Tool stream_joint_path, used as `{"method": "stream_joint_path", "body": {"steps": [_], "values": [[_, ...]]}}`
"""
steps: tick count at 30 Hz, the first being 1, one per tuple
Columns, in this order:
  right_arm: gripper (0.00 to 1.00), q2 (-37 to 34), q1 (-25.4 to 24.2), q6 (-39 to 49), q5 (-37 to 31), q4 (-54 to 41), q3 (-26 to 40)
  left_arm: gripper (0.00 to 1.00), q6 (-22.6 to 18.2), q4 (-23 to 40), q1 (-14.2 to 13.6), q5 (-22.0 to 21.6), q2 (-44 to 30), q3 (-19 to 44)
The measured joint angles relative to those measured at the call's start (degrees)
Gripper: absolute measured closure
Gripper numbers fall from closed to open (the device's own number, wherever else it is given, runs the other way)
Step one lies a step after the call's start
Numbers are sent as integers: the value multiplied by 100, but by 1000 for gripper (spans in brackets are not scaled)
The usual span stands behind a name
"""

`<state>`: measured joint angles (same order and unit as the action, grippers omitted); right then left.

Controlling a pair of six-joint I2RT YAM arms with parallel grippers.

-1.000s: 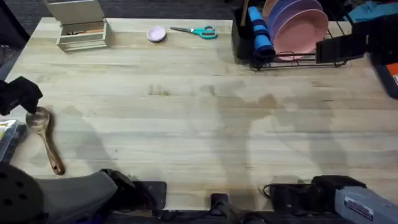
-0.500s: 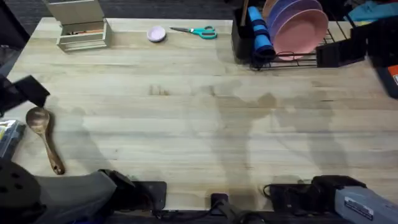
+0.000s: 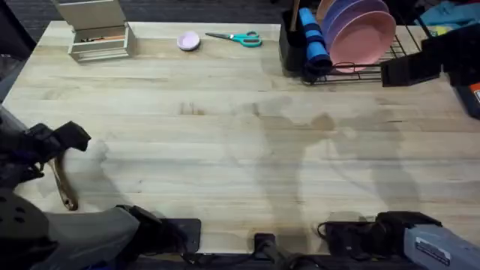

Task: Pick up the spoon on the table one by one and put them onto the rack

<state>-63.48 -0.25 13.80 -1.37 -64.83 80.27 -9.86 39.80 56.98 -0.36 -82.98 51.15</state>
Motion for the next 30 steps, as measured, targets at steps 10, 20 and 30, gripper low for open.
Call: {"method": "stream_joint_path", "body": {"steps": [10,20,30], "values": [[5,0,0,36,-13,-12,0,7,-53,-172,809,59,0,-50],[6,0,0,42,-13,12,0,7,-71,-418,939,273,-46,-50],[6,0,0,44,-15,93,0,10,-71,-499,939,319,-592,-50]]}}
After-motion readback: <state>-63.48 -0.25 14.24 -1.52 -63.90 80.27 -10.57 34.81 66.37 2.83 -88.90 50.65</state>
